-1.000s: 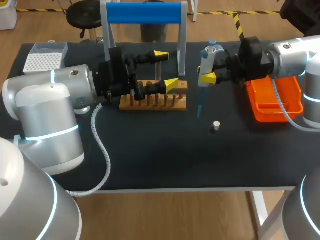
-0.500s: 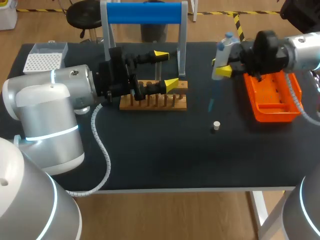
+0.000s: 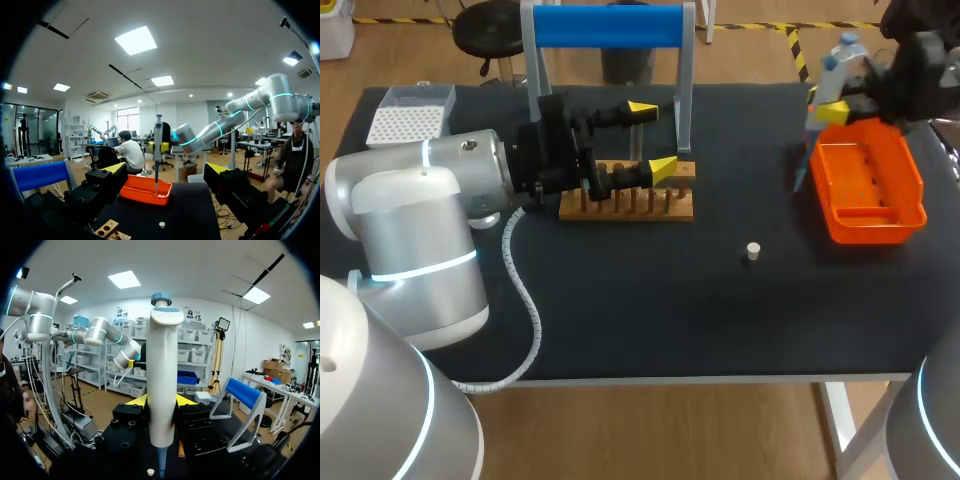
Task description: Invert the test tube, pick up the pipette, mount the tip to pipette, aspirate from beaker and dispense into the tube, eject the tip, return the pipette, and cap with the stopper.
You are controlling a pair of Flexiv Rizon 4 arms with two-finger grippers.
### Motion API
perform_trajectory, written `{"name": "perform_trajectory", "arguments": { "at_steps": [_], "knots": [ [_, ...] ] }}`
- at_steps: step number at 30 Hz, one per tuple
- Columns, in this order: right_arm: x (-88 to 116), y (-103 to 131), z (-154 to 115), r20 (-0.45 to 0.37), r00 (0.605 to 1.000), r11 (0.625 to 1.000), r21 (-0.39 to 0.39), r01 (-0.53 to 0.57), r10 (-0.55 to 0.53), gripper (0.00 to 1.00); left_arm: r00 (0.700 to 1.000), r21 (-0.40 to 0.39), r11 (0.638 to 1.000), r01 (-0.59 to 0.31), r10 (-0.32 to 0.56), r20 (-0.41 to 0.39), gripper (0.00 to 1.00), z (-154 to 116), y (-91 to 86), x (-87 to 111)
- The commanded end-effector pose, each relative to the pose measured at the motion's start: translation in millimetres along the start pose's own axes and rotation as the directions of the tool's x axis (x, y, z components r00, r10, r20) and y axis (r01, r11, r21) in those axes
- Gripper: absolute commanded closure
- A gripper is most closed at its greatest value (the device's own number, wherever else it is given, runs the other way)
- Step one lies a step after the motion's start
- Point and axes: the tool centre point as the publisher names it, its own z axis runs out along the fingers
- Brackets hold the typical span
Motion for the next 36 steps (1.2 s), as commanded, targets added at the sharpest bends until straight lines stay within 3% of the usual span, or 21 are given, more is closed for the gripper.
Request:
{"name": "perform_trajectory", "arguments": {
  "at_steps": [1, 22, 36],
  "knots": [
    [-3, 1, -32, 0.006, 1.0, 1.0, 0.005, 0.004, -0.004, 1.0, 1.0, 0.002, 1.0, -0.002, 0.002, 0.006, 0.0, 1, 0.9, 1.6],
    [-20, -9, -113, 0.017, 1.0, 1.0, -0.015, 0.01, -0.01, 1.0, 1.0, 0.002, 1.0, -0.002, 0.002, 0.006, 0.0, 1, 0.9, 1.6],
    [-26, -19, -142, -0.026, 1.0, 0.999, -0.05, 0.011, -0.012, 1.0, 1.0, 0.002, 1.0, -0.002, 0.002, 0.006, 0.0, 1, 0.9, 1.6]
  ]
}}
